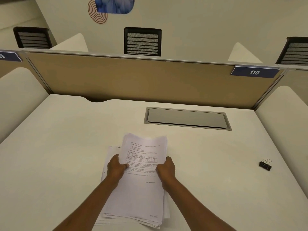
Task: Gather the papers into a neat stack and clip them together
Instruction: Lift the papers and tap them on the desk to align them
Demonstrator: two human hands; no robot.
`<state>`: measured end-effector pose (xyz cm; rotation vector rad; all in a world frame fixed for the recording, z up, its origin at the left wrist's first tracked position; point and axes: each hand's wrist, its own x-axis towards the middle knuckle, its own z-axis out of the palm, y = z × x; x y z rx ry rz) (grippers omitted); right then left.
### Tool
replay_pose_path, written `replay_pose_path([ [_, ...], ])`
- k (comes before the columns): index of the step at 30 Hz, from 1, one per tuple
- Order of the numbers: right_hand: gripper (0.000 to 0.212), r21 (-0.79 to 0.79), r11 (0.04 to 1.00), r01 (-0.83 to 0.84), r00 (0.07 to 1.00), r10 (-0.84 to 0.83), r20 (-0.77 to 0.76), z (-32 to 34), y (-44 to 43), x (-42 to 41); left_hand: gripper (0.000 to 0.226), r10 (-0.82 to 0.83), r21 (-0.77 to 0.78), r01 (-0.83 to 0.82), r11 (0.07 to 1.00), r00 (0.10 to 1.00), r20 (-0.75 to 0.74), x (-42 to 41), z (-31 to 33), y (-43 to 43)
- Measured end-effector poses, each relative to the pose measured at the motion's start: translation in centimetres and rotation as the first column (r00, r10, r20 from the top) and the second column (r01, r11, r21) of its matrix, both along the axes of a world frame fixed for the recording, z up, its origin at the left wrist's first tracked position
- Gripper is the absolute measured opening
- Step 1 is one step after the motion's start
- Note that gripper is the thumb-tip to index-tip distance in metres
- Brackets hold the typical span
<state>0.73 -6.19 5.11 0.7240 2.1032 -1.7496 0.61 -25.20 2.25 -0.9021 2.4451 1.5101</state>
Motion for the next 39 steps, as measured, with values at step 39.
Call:
replay_pose_path([
  [39, 0.032, 0.208, 0.944, -0.257, 0.966, 0.245, 0.082, -3.7, -5.2, -0.8, 0.047, 0.088, 0.034, -0.088, 0.996, 0.996, -0.001, 2.0, 0.2, -5.2],
])
